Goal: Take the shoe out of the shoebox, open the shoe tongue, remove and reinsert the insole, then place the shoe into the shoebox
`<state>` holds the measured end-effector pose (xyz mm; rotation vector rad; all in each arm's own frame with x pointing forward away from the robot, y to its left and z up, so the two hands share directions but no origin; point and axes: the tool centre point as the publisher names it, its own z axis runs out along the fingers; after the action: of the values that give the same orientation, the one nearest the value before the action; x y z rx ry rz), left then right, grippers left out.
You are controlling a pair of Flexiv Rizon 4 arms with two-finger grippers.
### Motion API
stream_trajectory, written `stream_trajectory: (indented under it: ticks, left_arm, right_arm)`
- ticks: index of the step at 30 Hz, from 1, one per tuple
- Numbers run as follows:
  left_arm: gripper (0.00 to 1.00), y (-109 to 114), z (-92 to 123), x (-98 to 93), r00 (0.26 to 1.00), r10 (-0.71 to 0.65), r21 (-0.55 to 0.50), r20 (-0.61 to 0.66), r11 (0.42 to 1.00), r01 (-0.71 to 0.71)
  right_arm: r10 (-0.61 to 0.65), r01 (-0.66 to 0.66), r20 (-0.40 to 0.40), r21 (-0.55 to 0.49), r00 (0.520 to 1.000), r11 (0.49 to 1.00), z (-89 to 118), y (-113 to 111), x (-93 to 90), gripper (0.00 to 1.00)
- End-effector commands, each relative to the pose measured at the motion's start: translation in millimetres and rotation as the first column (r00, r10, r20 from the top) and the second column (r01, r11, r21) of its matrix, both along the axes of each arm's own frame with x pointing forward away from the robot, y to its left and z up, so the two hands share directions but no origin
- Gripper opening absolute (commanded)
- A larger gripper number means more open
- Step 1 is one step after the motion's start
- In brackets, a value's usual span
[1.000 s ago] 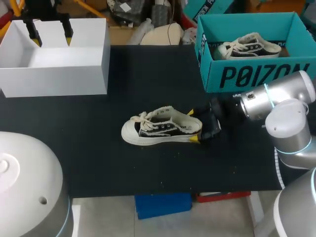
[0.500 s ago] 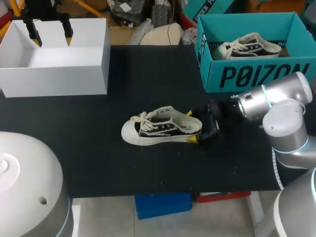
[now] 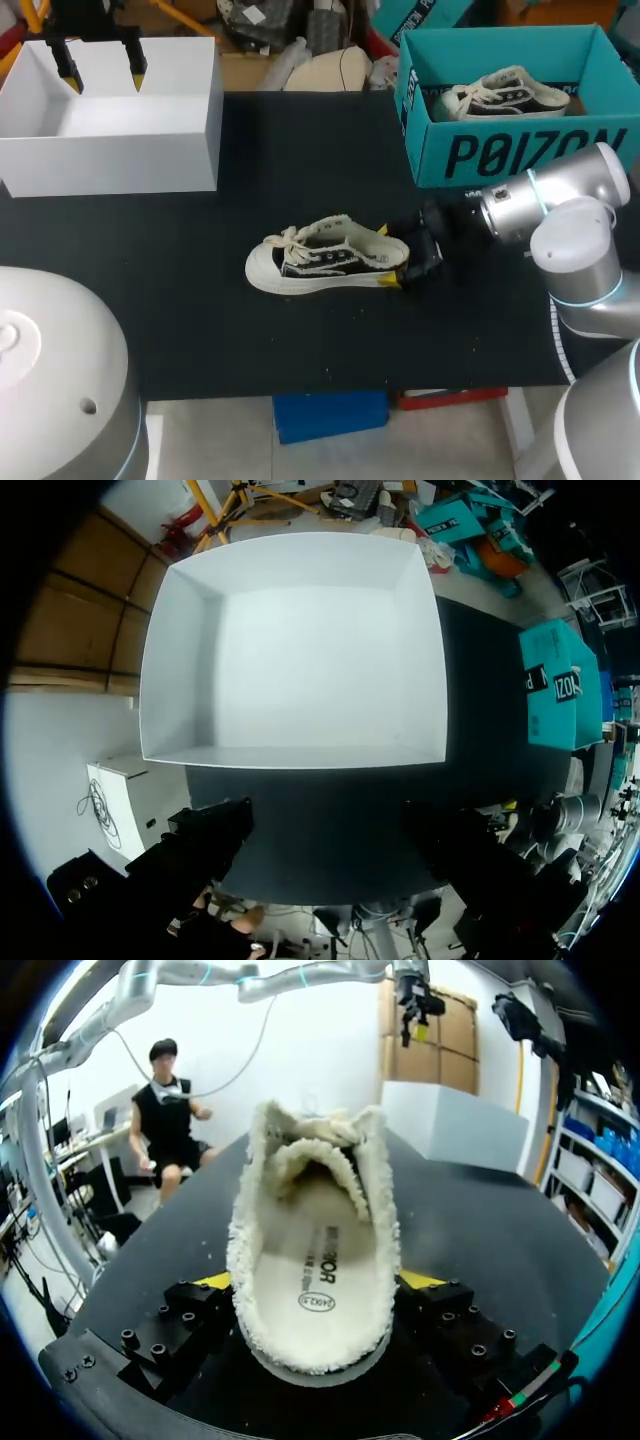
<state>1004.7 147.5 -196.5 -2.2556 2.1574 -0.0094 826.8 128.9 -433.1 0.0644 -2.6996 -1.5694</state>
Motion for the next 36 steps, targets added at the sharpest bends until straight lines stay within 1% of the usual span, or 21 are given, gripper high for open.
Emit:
stream_trajectory:
  ticks: [1,3,5,9,10,15,21,26,30,31,36]
  left_arm:
    - [1.0,-28.9,14.2,-21.7,0.999,0.022,0.022,0.043,1.0,-0.023]
    - [1.0,-46.2,12.4,-31.9,0.998,0.013,0.037,0.063,0.999,-0.015]
    - [1.0,-65.7,11.5,-45.5,0.999,-0.011,0.034,0.051,0.999,0.009]
    - [1.0,-102.3,8.9,-71.7,0.995,-0.053,0.049,0.079,0.998,0.049]
    - [1.0,-111.2,8.0,-77.9,0.992,-0.066,0.062,0.104,0.996,0.06]
    - [1.0,-147.6,5.0,-100.2,0.988,-0.083,0.06,0.128,0.995,0.076]
    - [1.0,-194.3,-8.3,-125.8,0.984,-0.131,0.058,0.121,0.991,0.125]
    - [1.0,-233.4,-24.3,-150.2,0.978,-0.185,0.059,0.095,0.982,0.18]
    - [1.0,-256.3,-36.1,-164.4,0.975,-0.206,0.062,0.08,0.978,0.201]
    - [1.0,-259.2,-38.5,-167.0,0.969,-0.234,0.041,0.079,0.972,0.231]
    - [1.0,-259.2,-38.5,-167.0,0.969,-0.234,0.041,0.079,0.972,0.231]
  right_arm:
    - [-0.001,0.001,0.0,0.0,1.0,1.0,-1.7,1.5,1.2,0.0]
    - [-0.001,0.001,0.0,0.0,1.0,1.0,-1.7,1.5,1.2,0.0]
    - [-0.001,0.001,0.0,0.0,1.0,1.0,-1.7,1.5,1.2,0.0]
    - [-0.001,0.001,0.0,0.0,1.0,1.0,-1.7,1.5,1.2,0.0]
    - [-0.001,0.001,0.0,0.0,1.0,1.0,-1.7,1.5,1.2,0.0]
    - [-0.001,0.001,0.0,0.0,1.0,1.0,-1.7,1.5,1.2,0.0]
    - [-0.001,0.001,0.0,0.0,1.0,1.0,-1.7,1.5,1.2,0.0]
    - [-0.001,0.001,0.0,0.0,1.0,1.0,-1.7,1.5,1.2,0.0]
    - [-0.001,0.001,0.0,0.0,1.0,1.0,-1.7,1.5,1.2,0.0]
    - [-0.001,0.001,0.0,0.0,1.0,1.0,-1.7,1.5,1.2,0.0]
    - [-0.001,0.001,0.0,0.0,1.0,1.0,-1.7,1.5,1.2,0.0]
